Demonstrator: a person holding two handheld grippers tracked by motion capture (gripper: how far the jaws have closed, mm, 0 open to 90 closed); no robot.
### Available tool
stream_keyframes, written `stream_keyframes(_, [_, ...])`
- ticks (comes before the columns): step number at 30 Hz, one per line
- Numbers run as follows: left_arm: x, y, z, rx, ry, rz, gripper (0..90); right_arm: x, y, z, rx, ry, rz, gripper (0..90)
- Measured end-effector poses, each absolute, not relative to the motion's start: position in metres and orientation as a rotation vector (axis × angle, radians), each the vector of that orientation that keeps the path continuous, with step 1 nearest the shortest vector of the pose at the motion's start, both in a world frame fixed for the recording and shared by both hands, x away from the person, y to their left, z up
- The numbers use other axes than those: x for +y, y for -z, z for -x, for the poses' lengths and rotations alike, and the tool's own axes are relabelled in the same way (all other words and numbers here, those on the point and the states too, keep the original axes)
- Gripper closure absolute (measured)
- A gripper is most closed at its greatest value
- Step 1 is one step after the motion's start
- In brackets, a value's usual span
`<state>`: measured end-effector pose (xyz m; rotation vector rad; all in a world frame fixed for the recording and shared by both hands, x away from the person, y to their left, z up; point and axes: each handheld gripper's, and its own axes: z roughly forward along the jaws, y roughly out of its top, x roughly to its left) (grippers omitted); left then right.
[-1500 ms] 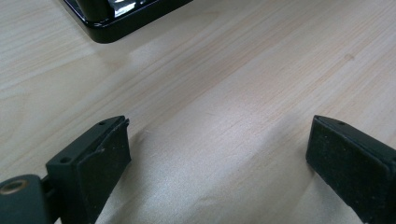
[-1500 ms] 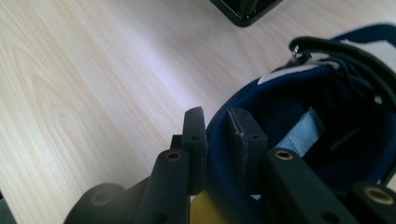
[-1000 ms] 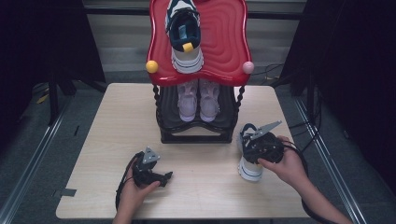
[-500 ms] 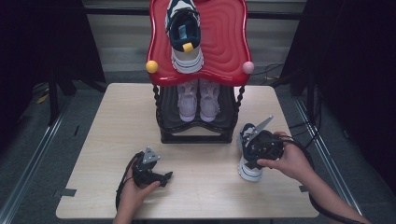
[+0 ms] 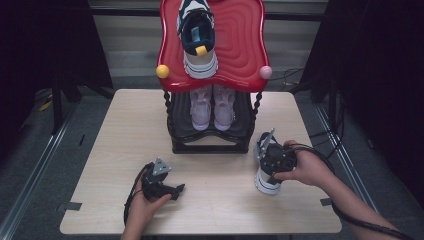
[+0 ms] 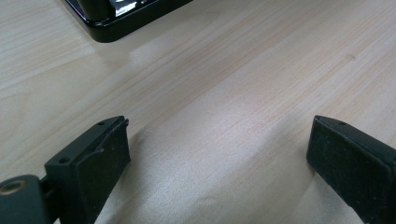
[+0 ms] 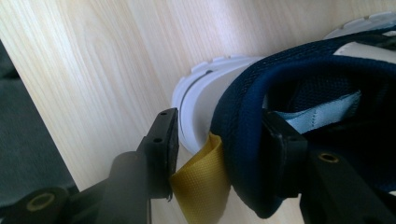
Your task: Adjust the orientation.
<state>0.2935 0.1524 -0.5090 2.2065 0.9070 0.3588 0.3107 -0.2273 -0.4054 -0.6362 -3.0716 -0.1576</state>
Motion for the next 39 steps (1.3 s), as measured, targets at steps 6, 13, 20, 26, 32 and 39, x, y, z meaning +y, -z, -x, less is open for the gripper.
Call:
stream_keyframes(6, [0.152, 0.509, -0.293, 0.907, -0.359, -2.207, 5.4, -0.222, 0.41, -0.314, -3.075, 0.051, 0.513, 56.6])
stream_keyframes(13, [0.152, 0.509, -0.293, 0.907, -0.358, -2.207, 5.4, -0.222, 0.419, -0.314, -3.069, 0.029, 0.512, 60.0])
stream_keyframes(20, [0.152, 0.509, -0.293, 0.907, -0.359, -2.207, 5.3, -0.222, 0.422, -0.314, -3.024, 0.038, 0.501, 66.9])
stream_keyframes(26, [0.153, 0.509, -0.293, 0.907, -0.359, -2.207, 5.3, -0.223, 0.423, -0.314, -3.022, 0.043, 0.484, 69.4])
stream_keyframes(32, [0.152, 0.509, -0.293, 0.907, -0.359, -2.206, 5.3, -0.224, 0.422, -0.315, -3.003, 0.048, 0.498, 70.8])
stream_keyframes(39, [0.152, 0.509, -0.293, 0.908, -0.359, -2.206, 5.3, -0.227, 0.419, -0.314, -2.993, 0.045, 0.486, 70.9])
